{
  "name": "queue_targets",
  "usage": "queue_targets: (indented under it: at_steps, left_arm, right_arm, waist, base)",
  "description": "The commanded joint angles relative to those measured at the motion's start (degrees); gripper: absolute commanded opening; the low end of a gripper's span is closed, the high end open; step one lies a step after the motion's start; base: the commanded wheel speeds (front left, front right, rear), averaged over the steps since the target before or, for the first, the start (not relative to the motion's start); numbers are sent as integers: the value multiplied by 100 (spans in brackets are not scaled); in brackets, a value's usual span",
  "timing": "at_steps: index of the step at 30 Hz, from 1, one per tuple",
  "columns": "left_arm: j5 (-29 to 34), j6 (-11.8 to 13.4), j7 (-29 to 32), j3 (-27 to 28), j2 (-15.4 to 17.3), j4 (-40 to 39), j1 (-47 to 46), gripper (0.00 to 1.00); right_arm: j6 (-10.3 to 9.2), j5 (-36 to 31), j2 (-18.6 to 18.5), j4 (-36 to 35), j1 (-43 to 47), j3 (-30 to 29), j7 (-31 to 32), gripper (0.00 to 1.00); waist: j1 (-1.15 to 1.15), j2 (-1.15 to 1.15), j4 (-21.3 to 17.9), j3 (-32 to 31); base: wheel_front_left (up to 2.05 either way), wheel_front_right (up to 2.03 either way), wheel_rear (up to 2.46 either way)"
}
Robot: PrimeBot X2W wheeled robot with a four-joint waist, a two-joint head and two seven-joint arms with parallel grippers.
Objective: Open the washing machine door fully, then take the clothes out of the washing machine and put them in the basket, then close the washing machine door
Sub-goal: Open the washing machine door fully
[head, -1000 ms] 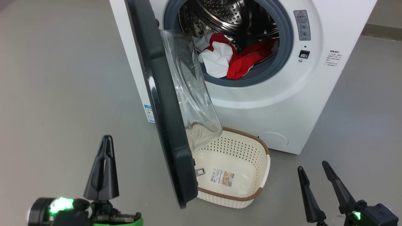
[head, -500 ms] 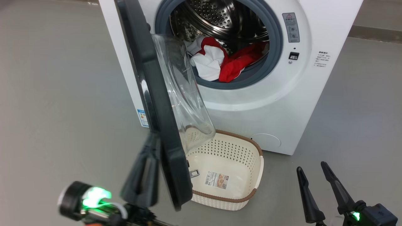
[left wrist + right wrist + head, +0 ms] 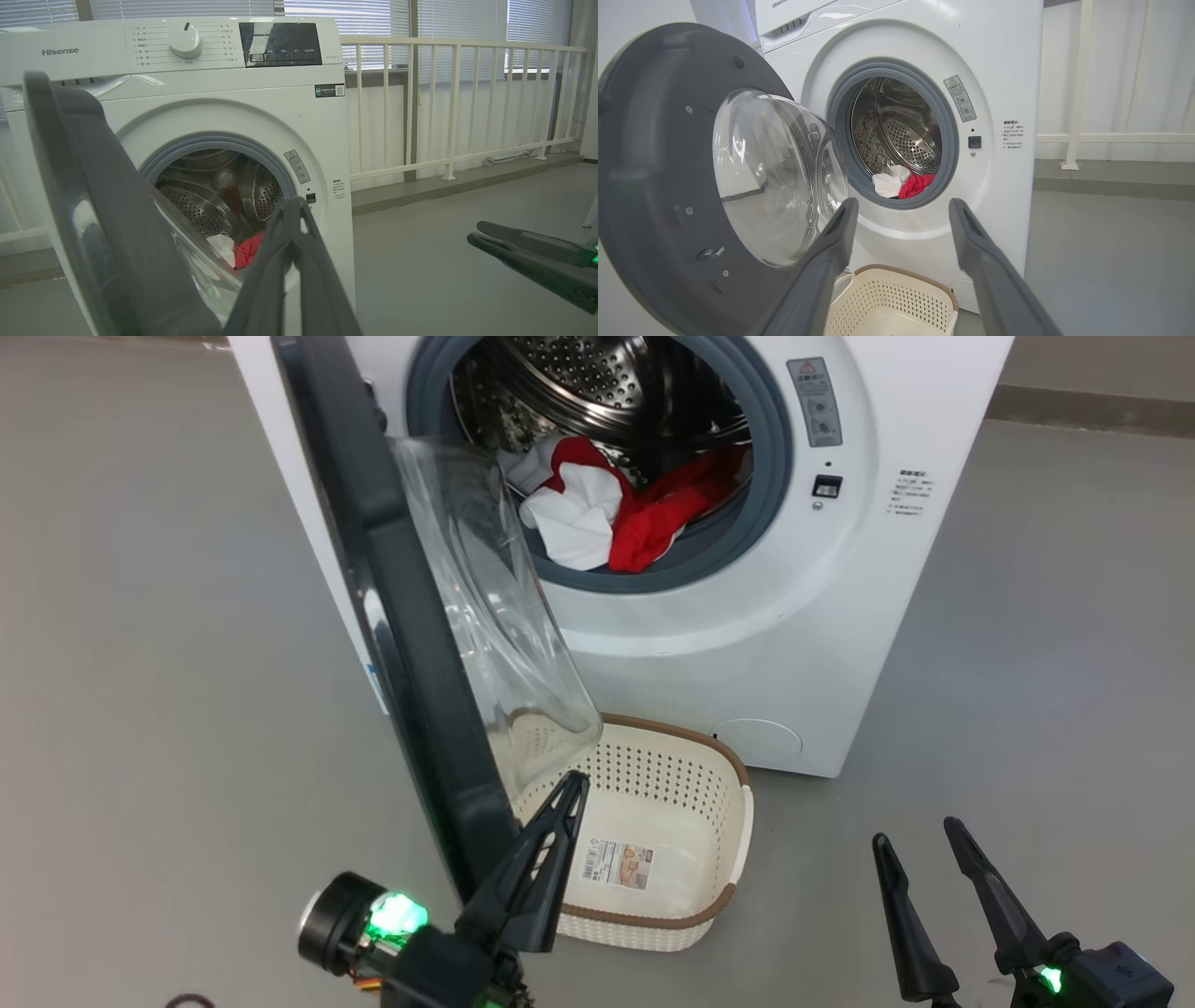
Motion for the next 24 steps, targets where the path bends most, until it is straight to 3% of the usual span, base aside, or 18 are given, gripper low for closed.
queue_targets:
  at_steps: [1,11,24]
  left_arm:
    - [-39,64,34,162,5,-61,-259,0]
    - [-327,213,538,104,4,659,-314,0]
    - [-499,420,476,301,30,981,-325,0]
  right_arm:
    - [9,49,-34,-148,-159,145,-67,100]
    - [9,87,-33,-193,-216,127,-68,100]
    - [9,102,-33,-193,-238,149,-68,100]
  waist:
    - [0,0,-55,41]
    - [0,0,-171,175]
    - [0,0,-130,196]
  base:
    - [0,0,0]
    - [0,0,0]
    - [0,0,0]
